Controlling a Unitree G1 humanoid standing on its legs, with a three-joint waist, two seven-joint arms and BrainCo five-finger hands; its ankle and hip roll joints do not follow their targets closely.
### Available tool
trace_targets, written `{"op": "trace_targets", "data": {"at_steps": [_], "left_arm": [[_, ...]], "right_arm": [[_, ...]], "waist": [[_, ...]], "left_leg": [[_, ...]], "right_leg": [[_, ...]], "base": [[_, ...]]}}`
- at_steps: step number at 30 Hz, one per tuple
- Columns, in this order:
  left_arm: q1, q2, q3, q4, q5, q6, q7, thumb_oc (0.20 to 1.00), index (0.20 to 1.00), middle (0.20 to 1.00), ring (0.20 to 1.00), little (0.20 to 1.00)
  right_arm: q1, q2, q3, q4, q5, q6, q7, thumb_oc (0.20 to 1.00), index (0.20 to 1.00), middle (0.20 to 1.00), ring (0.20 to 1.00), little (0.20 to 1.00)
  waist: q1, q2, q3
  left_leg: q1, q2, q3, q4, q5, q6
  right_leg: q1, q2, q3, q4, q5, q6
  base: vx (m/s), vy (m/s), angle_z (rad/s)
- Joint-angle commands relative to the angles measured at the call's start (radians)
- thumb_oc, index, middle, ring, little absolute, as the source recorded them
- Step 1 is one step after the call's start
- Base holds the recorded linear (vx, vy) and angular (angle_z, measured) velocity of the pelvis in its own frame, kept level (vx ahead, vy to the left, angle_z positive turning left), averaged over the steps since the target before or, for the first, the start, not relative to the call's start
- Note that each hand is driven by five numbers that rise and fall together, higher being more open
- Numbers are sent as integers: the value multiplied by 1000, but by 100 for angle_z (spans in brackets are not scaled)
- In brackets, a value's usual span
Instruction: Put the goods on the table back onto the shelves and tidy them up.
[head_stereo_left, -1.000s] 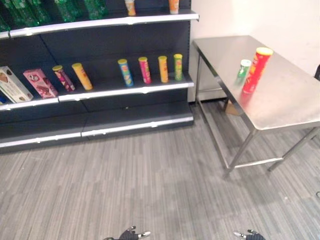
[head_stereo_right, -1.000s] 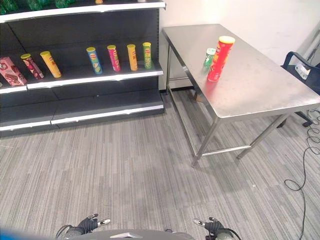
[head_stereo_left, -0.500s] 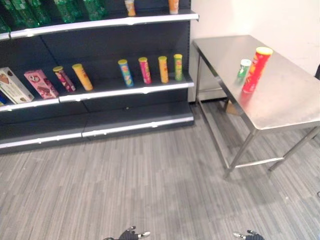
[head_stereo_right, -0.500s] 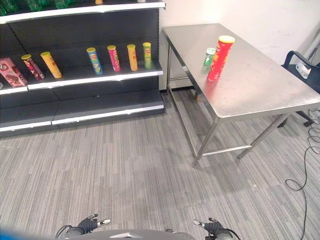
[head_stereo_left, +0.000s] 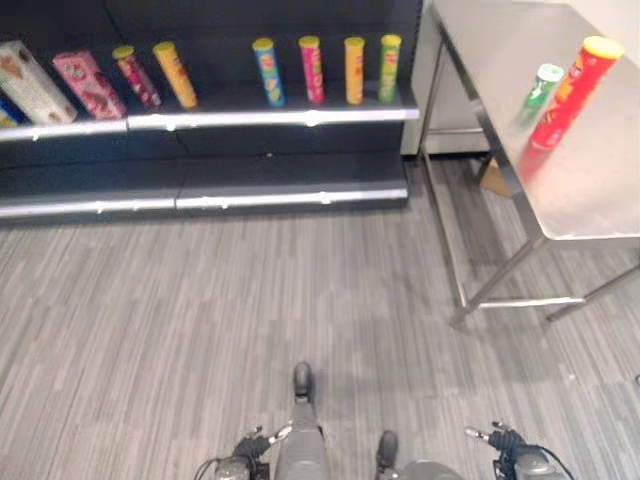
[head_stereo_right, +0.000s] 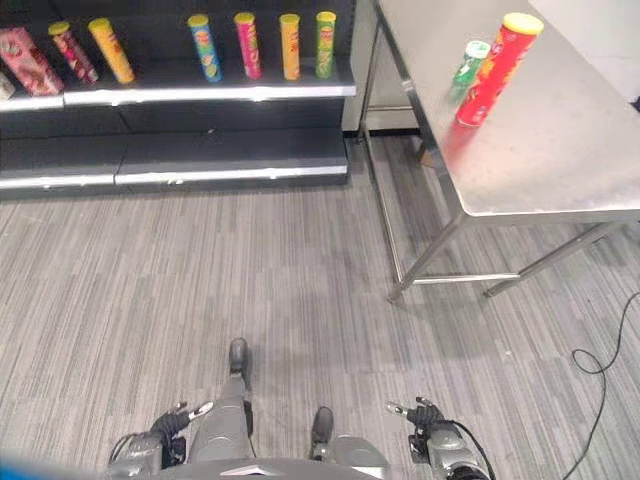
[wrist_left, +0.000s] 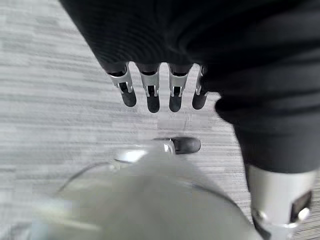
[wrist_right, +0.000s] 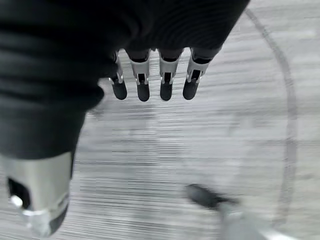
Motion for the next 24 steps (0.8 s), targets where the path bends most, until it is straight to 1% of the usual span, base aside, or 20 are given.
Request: {"op": "trace_targets", "data": {"at_steps": [1,3,4,5,6,7,9,10,11,12,13,14,15,17,18,19,20,22,23,24], "left_arm": [[-11,41,-6,-22,39,-17,-1,1000,1000,1000,1000,1000],[-12,52,-8,-21,55,-14,-6,1000,1000,1000,1000,1000],[-12,52,-8,-21,55,-14,-6,1000,1000,1000,1000,1000],[-20,62,-17,-26,66,-14,-12,1000,1000,1000,1000,1000],[-30,72,-25,-36,71,-13,-14,1000,1000,1000,1000,1000],[-30,72,-25,-36,71,-13,-14,1000,1000,1000,1000,1000],[-33,79,-32,-48,73,-10,-13,1000,1000,1000,1000,1000],[-33,80,-32,-52,75,-9,-13,1000,1000,1000,1000,1000],[-33,80,-34,-56,74,-9,-14,1000,1000,1000,1000,1000],[-35,77,-37,-56,74,-10,-14,1000,1000,1000,1000,1000],[-43,75,-39,-52,78,-11,-16,1000,1000,1000,1000,1000],[-50,74,-44,-47,80,-12,-16,1000,1000,1000,1000,1000],[-50,74,-44,-47,80,-12,-16,1000,1000,1000,1000,1000],[-57,71,-55,-41,95,-12,-19,1000,1000,1000,1000,1000],[-57,71,-55,-41,95,-12,-19,1000,1000,1000,1000,1000],[-64,71,-58,-43,108,-14,-24,1000,1000,1000,1000,1000],[-71,69,-60,-40,115,-19,-24,1000,1000,1000,1000,1000],[-76,66,-65,-43,123,-22,-25,1000,1000,1000,1000,1000],[-78,64,-69,-46,126,-24,-27,1000,1000,1000,1000,1000],[-82,61,-79,-45,133,-26,-31,1000,1000,1000,1000,1000]], "right_arm": [[21,-16,24,-63,-8,-12,2,1000,1000,1000,1000,1000],[7,-9,26,-63,-15,-7,9,1000,1000,1000,1000,1000],[7,-8,26,-63,-15,-7,9,1000,1000,1000,1000,1000],[2,-6,27,-66,-16,-7,14,1000,1000,1000,1000,1000],[-10,-8,24,-69,-11,-5,14,1000,1000,1000,1000,1000],[-10,-8,23,-69,-11,-5,14,1000,1000,1000,1000,1000],[-11,-6,20,-64,-10,-2,16,1000,1000,1000,1000,1000],[-7,-3,15,-63,-15,-1,13,1000,1000,1000,1000,1000],[-4,-1,15,-60,-15,0,13,1000,1000,1000,1000,1000],[-1,0,12,-51,-13,0,10,1000,1000,1000,1000,1000],[3,-4,0,-44,-5,2,6,1000,1000,1000,1000,1000],[4,-5,-4,-36,3,2,3,1000,1000,1000,1000,1000],[3,-5,-5,-35,3,2,3,1000,1000,1000,1000,1000],[6,-8,-14,-17,16,5,2,1000,1000,1000,1000,1000],[6,-8,-14,-17,16,5,2,1000,1000,1000,1000,1000],[12,-11,-19,2,18,8,5,1000,1000,1000,1000,1000],[16,-12,-23,20,19,10,6,1000,1000,1000,1000,1000],[26,-16,-30,39,16,14,8,1000,1000,1000,1000,1000],[33,-18,-33,49,14,13,10,1000,1000,1000,1000,1000],[50,-21,-38,67,12,11,13,1000,1000,1000,1000,1000]], "waist": [[10,-40,-69],[12,-45,-82],[14,-46,-82],[9,-42,-84],[-2,-37,-70],[-1,-35,-72],[-14,-22,-58],[-17,-13,-55],[-24,-9,-53],[-34,-3,-49],[-48,9,-46],[-59,13,-39],[-59,13,-38],[-85,5,-26],[-85,5,-26],[-109,-10,-22],[-124,-20,-20],[-134,-29,-16],[-138,-32,-18],[-147,-40,-33]], "left_leg": [[-25,-66,38,24,89,15],[8,-87,64,28,60,41],[9,-88,67,28,59,42],[37,-113,80,27,32,68],[77,-145,99,32,-8,104],[74,-142,100,32,-7,104],[129,-169,117,32,-47,138],[149,-176,126,30,-66,147],[172,-180,131,26,-79,149],[192,-182,132,21,-88,148],[218,-176,131,16,-108,140],[230,-171,131,16,-114,134],[231,-171,131,16,-115,134],[263,-179,120,16,-139,125],[264,-179,119,16,-139,125],[301,-195,109,16,-170,119],[318,-203,107,16,-181,114],[344,-209,97,16,-198,111],[352,-211,91,16,-204,110],[371,-211,83,16,-226,103]], "right_leg": [[124,-150,7,43,-131,159],[90,-189,20,133,-109,185],[88,-191,22,136,-111,185],[37,-212,30,264,-66,201],[-43,-249,31,440,35,208],[-46,-246,32,438,38,207],[-109,-296,-4,587,133,198],[-123,-325,-44,620,150,196],[-142,-335,-69,625,133,186],[-164,-329,-85,607,103,176],[-191,-299,-117,511,23,162],[-216,-275,-121,462,2,157],[-215,-274,-121,461,2,156],[-252,-222,-90,295,26,169],[-252,-222,-90,295,26,169],[-290,-185,-46,162,86,195],[-319,-175,-35,117,118,206],[-325,-164,-44,70,150,219],[-312,-164,-58,52,160,219],[-293,-160,-65,39,175,209]], "base": [[345,209,-43],[215,151,-61],[264,238,-75],[303,341,-60],[299,339,-31],[192,275,-10],[189,238,-5],[249,236,-5],[250,179,-9],[332,119,-18],[333,62,-28],[247,19,-25],[149,-19,-18],[172,-38,3],[324,-49,14],[344,-35,6],[428,-42,8],[270,-42,13],[360,-110,19],[279,-90,42]]}}
